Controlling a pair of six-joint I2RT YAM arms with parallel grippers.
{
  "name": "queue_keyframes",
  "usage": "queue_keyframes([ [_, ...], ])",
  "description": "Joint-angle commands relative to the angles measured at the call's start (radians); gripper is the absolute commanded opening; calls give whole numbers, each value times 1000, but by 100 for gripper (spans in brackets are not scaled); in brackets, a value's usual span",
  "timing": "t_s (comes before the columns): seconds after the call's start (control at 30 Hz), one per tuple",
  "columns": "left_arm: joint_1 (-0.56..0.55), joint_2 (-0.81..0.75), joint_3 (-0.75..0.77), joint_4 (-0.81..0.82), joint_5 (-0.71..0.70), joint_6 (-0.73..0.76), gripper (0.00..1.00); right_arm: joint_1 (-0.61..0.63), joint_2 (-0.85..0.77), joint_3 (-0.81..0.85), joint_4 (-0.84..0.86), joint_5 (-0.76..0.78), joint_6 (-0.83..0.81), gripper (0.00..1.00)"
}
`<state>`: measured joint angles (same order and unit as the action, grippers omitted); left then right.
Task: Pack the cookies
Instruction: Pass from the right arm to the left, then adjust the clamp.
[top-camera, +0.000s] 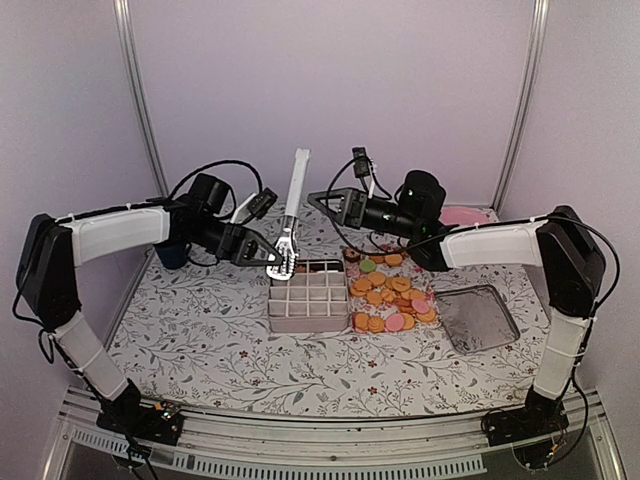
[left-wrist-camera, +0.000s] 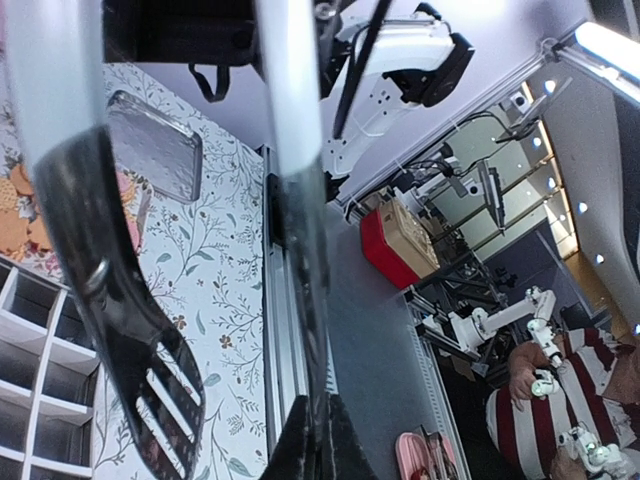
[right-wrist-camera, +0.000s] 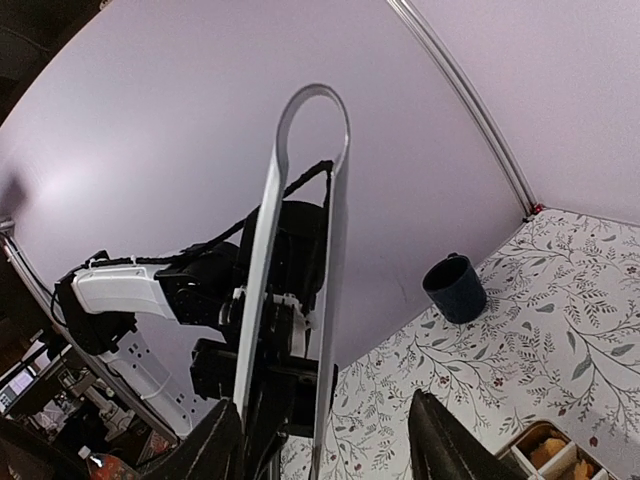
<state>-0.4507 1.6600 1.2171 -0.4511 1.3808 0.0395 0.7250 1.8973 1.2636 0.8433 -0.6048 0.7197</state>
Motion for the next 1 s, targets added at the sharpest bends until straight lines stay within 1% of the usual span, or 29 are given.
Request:
queue_keyframes([
  [0.0,16,-45,10,26,115,-36,0,-19,-87,-82,0,-43,-64,57],
  [0.07,18,-56,7,63,121,-81,0,-8,-92,-100,0,-63,-73,56],
  [0.17,18,-72,-8,152,127,-158,0,15,-79,-74,-32,-75,-104,55],
  [0.23,18,-81,-27,250,136,-249,0,27,-66,-44,-59,-75,-118,54],
  [0.33,18,-103,-76,448,157,-405,0,41,-52,8,-86,-76,-134,54],
  [0.4,18,-119,-133,670,171,-579,0,46,-42,36,-107,-81,-149,53],
  [0.47,18,-121,-195,955,180,-801,0,51,-33,53,-110,-84,-152,52],
  [0.53,18,-108,-250,1203,188,-991,0,57,-21,70,-124,-84,-156,51],
  [0.57,18,-100,-258,1275,189,-1045,0,58,-12,82,-139,-79,-158,50],
  [0.6,18,-91,-260,1300,187,-1068,0,61,-1,102,-168,-73,-159,49],
  [0.67,19,-93,-261,1279,172,-1052,0,66,22,140,-230,-48,-176,47],
  [0.7,19,-96,-257,1237,165,-1019,0,69,26,152,-247,-35,-185,47],
  [0.77,19,-107,-229,1013,124,-858,0,72,32,163,-268,-6,-196,45],
  [0.87,14,-118,-101,470,-11,-422,0,73,36,172,-295,19,-204,43],
  [0.9,12,-119,-78,400,-31,-362,0,73,37,172,-295,14,-205,43],
  [0.97,13,-131,-84,423,-32,-387,0,73,42,177,-286,-3,-202,42],
])
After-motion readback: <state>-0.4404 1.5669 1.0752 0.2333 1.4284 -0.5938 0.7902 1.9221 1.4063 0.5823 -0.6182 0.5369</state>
